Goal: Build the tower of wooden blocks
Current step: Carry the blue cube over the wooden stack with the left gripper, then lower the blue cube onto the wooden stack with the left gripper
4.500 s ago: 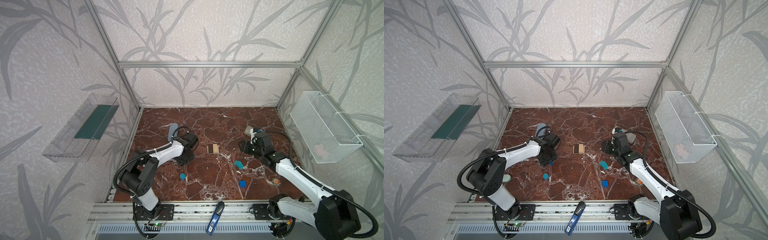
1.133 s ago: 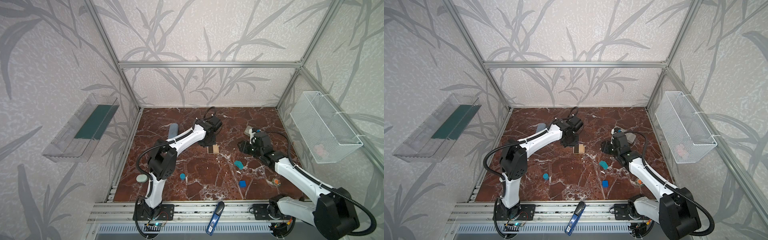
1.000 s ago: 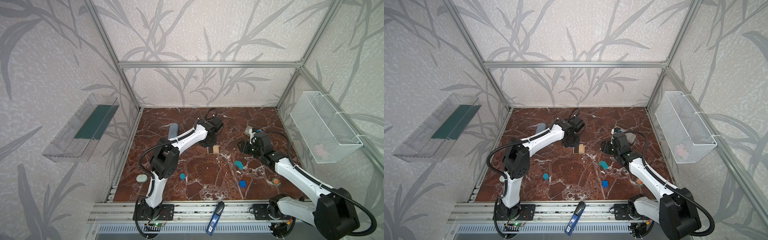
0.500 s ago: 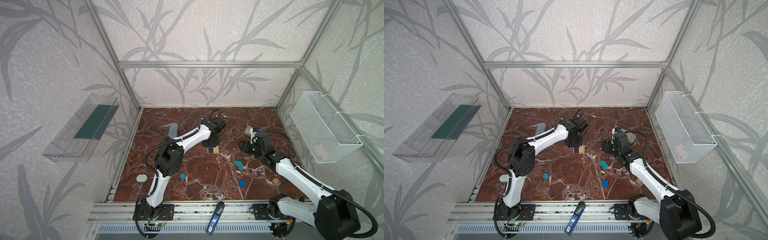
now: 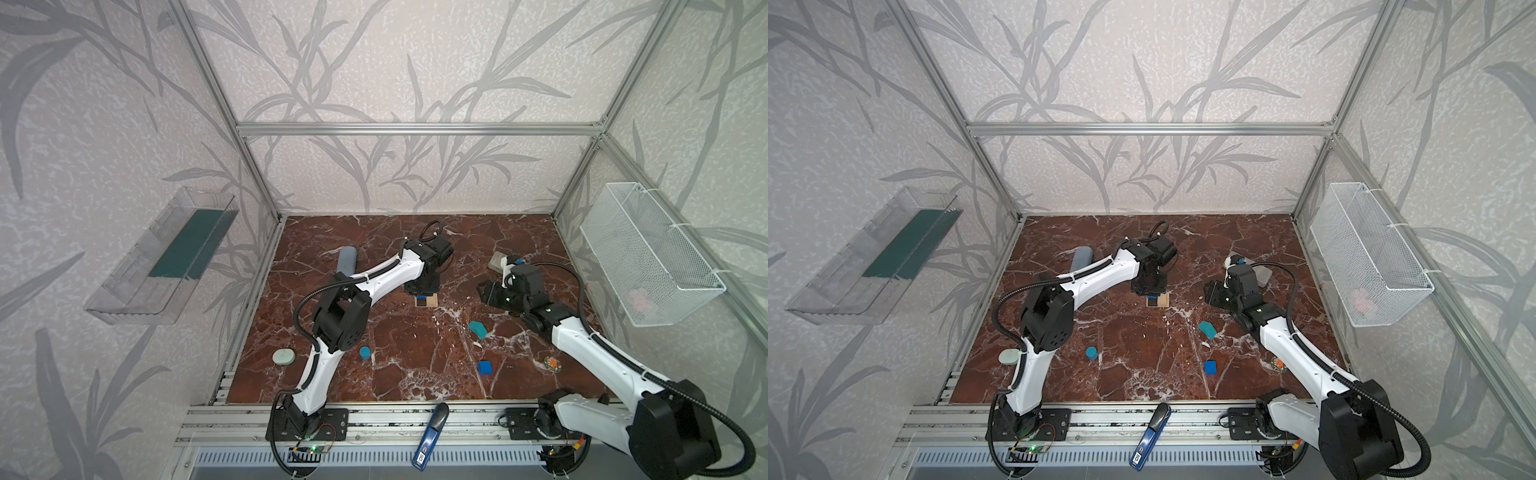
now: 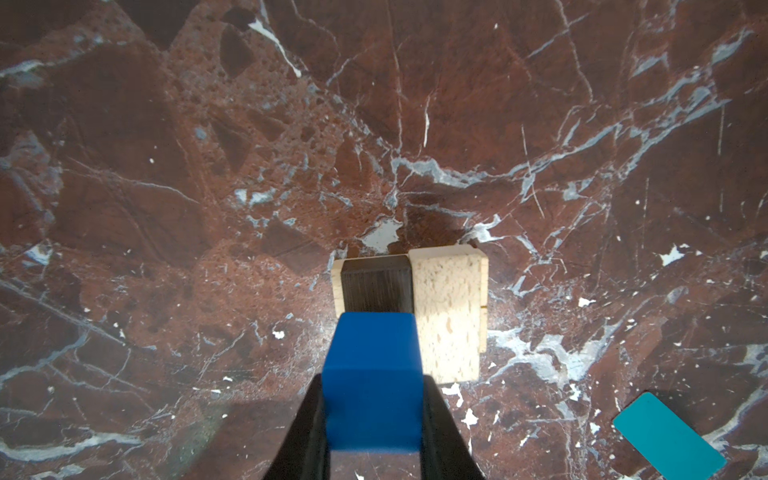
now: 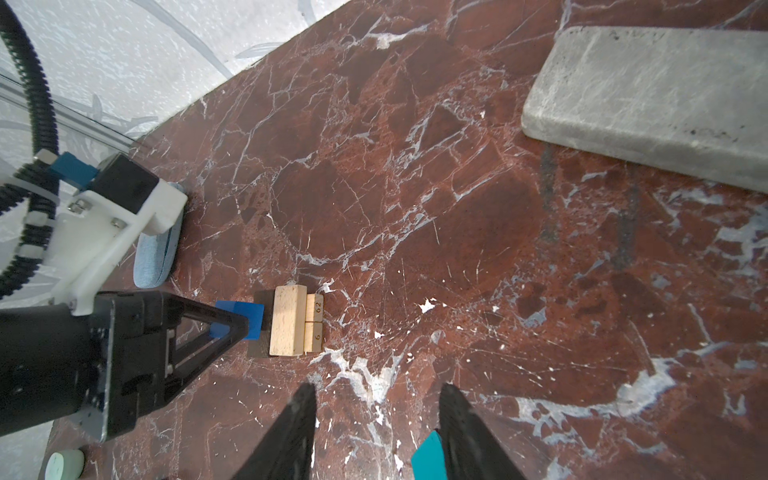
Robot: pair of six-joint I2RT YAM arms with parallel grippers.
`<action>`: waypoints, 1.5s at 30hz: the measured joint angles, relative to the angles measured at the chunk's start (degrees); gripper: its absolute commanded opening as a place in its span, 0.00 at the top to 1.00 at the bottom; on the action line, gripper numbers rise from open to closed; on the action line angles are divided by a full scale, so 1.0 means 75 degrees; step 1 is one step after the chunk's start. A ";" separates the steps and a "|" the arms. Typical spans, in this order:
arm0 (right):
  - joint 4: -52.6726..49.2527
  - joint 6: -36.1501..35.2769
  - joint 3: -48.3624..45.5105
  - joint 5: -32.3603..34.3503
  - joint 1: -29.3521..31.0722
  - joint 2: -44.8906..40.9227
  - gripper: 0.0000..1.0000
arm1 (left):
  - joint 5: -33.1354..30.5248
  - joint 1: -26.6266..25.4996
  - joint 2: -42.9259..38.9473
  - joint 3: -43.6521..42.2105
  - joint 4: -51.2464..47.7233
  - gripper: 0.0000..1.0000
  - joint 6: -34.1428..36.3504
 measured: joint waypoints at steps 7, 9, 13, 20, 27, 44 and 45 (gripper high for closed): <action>0.0000 0.0000 -0.0035 -0.0032 -0.0015 -0.0012 0.51 | 0.0000 -0.0017 0.0152 0.0160 -0.0058 1.00 0.0017; 0.0000 0.0000 -0.0038 -0.0050 -0.0029 -0.0012 0.51 | 0.0000 -0.0015 0.0166 0.0160 -0.0076 1.00 0.0020; 0.0000 0.0000 -0.0038 -0.0052 -0.0047 -0.0012 0.51 | -0.0006 -0.0017 0.0198 0.0172 -0.0117 1.00 0.0023; 0.0000 0.0000 -0.0038 -0.0052 -0.0052 -0.0012 0.51 | -0.0009 -0.0017 0.0251 0.0216 -0.0146 1.00 0.0023; 0.0000 0.0003 -0.0038 -0.0055 -0.0064 -0.0012 0.51 | -0.0009 -0.0017 0.0286 0.0318 -0.0172 1.00 0.0017; 0.0000 0.0003 -0.0041 -0.0058 -0.0082 -0.0012 0.51 | -0.0099 -0.0026 0.0449 0.0530 -0.0323 1.00 -0.0015; 0.0003 0.0003 -0.0041 -0.0058 -0.0085 -0.0012 0.51 | -0.0099 -0.0026 0.0449 0.0530 -0.0323 1.00 -0.0015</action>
